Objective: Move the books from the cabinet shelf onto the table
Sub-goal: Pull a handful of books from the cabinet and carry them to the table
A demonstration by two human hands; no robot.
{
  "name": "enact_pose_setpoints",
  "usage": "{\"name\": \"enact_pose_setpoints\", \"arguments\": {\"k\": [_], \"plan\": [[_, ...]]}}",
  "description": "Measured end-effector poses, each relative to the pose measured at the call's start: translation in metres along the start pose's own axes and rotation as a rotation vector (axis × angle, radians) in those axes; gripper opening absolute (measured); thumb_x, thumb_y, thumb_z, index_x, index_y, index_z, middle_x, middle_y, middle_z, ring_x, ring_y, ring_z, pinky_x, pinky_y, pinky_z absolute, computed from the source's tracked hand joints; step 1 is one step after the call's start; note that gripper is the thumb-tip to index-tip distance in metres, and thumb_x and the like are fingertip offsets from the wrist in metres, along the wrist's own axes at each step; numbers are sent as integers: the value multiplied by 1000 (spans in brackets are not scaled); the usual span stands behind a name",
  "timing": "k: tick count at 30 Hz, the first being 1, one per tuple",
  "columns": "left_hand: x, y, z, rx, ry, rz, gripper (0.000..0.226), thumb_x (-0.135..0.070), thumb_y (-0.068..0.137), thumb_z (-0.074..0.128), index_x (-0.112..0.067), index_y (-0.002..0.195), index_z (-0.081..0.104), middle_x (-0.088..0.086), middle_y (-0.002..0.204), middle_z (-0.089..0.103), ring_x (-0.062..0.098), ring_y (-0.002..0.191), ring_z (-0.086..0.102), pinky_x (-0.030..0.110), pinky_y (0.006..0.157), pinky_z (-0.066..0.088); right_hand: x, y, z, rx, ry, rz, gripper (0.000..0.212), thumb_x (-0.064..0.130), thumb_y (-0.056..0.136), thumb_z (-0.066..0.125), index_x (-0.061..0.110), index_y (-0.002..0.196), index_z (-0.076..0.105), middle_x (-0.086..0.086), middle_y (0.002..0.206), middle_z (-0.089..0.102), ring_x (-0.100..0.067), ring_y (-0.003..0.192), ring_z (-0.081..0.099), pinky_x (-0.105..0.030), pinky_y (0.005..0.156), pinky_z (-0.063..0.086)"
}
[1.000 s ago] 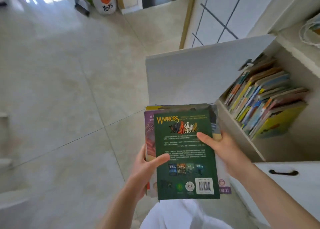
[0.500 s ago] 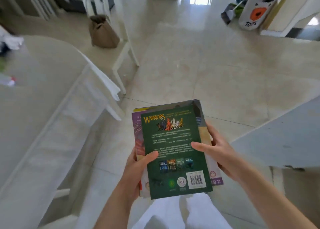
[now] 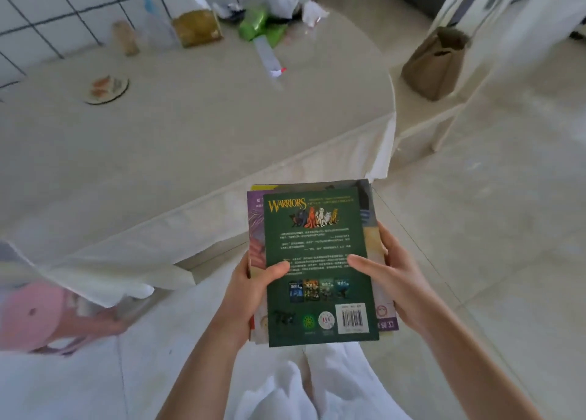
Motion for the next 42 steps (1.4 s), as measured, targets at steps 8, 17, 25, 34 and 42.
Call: {"name": "enact_pose_setpoints", "arguments": {"k": [8, 17, 25, 34, 42], "plan": [[-61, 51, -6, -226, -169, 213, 33, -7, 85, 69, -19, 113, 59, 3, 99, 76, 24, 86, 74, 37, 69, 60, 73, 104, 33, 156, -315, -162, 57, 21, 88, 66, 33, 136, 38, 5, 118, 68, -17, 103, 68, -49, 88, 55], [-96, 80, -72, -414, -288, 356, 57, -5, 84, 71, -27, 132, 50, 3, 112, 72, 26, 96, 72, 45, 74, 60, 103, 175, 113, 255, -545, -330, 81, 49, 77, 62, 50, 144, 17, 8, 144, 45, -19, 133, 46, -54, 106, 40], [-148, 142, -157, -446, -128, 376, 80, -5, 79, 77, -28, 142, 35, 0, 108, 72, 16, 96, 71, 28, 70, 60, 126, 260, 185, 344, -434, -159, 93, 4, 81, 73, 34, 148, 16, -2, 125, 58, -3, 99, 65, -21, 73, 56], [-205, 216, -241, -509, 97, 415, 53, 3, 63, 85, -22, 100, 57, -14, 76, 68, 6, 70, 63, 20, 66, 53, 165, 340, 263, 352, -442, -275, 95, -19, 62, 77, 30, 131, 34, -2, 116, 63, -5, 92, 68, -24, 74, 56], [-199, 239, -283, -662, 250, 410, 56, -18, 57, 89, -8, 106, 63, 6, 94, 73, 22, 89, 69, 51, 81, 56, 150, 364, 297, 289, -506, -435, 85, -18, 59, 78, 30, 118, 38, 14, 108, 57, 13, 94, 56, -7, 83, 42]]}}
Point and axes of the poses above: each hand's wrist, its own y-axis towards the middle knuckle, its own z-axis out of the palm, x = y × z, the point moved 7 cm from there along y, towards the middle knuckle
